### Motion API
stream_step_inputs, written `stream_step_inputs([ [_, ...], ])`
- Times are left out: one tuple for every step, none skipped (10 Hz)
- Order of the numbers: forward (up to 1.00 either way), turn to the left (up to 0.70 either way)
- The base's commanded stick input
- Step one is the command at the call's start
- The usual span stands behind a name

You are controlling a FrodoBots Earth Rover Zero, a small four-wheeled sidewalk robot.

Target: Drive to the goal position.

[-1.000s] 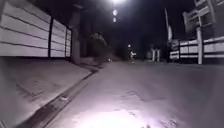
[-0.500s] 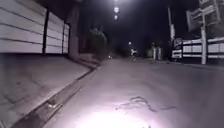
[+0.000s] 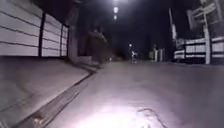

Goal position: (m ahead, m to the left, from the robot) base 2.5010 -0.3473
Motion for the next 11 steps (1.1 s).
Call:
stream_step_inputs([
  [0.70,0.00],
  [0.70,0.00],
  [0.70,0.00],
  [0.70,0.00],
  [0.70,0.00],
  [0.70,0.00],
  [0.70,0.00],
  [0.70,0.00],
  [0.70,0.00],
  [0.70,0.00],
  [0.70,0.00],
])
